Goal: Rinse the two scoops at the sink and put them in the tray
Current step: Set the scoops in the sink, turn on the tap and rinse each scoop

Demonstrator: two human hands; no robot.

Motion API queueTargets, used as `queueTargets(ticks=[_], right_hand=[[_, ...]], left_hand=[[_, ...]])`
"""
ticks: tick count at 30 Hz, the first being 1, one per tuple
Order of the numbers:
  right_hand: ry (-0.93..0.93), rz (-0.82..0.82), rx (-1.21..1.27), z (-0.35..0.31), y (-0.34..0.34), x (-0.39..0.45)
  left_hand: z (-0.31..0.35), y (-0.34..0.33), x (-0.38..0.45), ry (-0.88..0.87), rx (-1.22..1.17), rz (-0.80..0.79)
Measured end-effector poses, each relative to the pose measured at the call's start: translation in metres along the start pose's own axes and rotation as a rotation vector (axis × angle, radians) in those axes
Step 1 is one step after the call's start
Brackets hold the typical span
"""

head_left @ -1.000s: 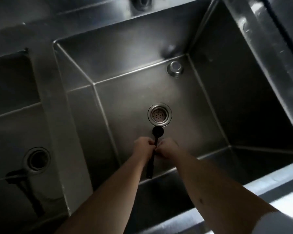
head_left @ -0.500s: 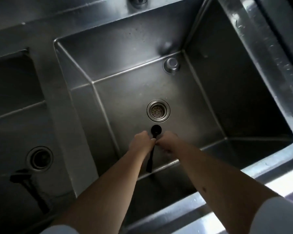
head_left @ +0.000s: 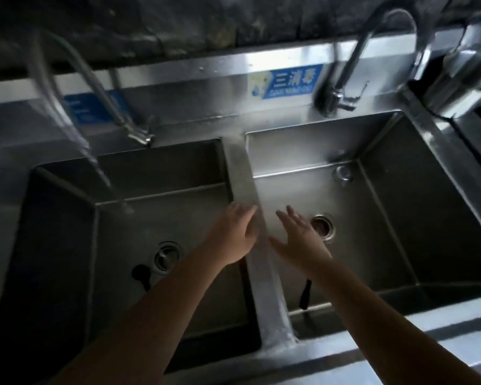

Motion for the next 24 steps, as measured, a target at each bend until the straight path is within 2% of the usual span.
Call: queueTargets(ticks=[5,9,11,17,21,24], right_hand=[[0.203,0.018,-0.004,-0.122,-0.050,-0.009],[0.229,-0.171,-0.091,-0.178,-0.121,0.000],[0.218,-0.215,-0.095,-0.195,-0.150,0.006],[0.141,-0.342,0.018,-0.228,-0.236,0.031],[-0.007,-0.472,0.043,-0.214,-0.313,0.053],[-0.048,-0.506,-0.002,-0.200,-0.357,0.059]], left_hand=[[-0.102,0.023,-0.071,0.217,0.083,-0.086],[-0.170,0.042,-0.114,0.345,0.053,-0.068],[-0.201,0.045,-0.132,0.409,0.015,-0.055],[-0.287,0.014,-0.174,0.520,-0.110,-0.101],[-0.350,-0.047,-0.208,0.768,-0.256,-0.200],[-0.380,-0.081,-0.221,0.974,-0.452,-0.204]])
Point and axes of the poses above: each hand's wrist, its own x-axis towards the middle knuckle, its own y-axis out of the back of the hand, z = x × y, the point moved 8 cm from there along x, towards the middle knuckle, and after that the axes turned 2 degrees about -y, right-handed, at the moved point
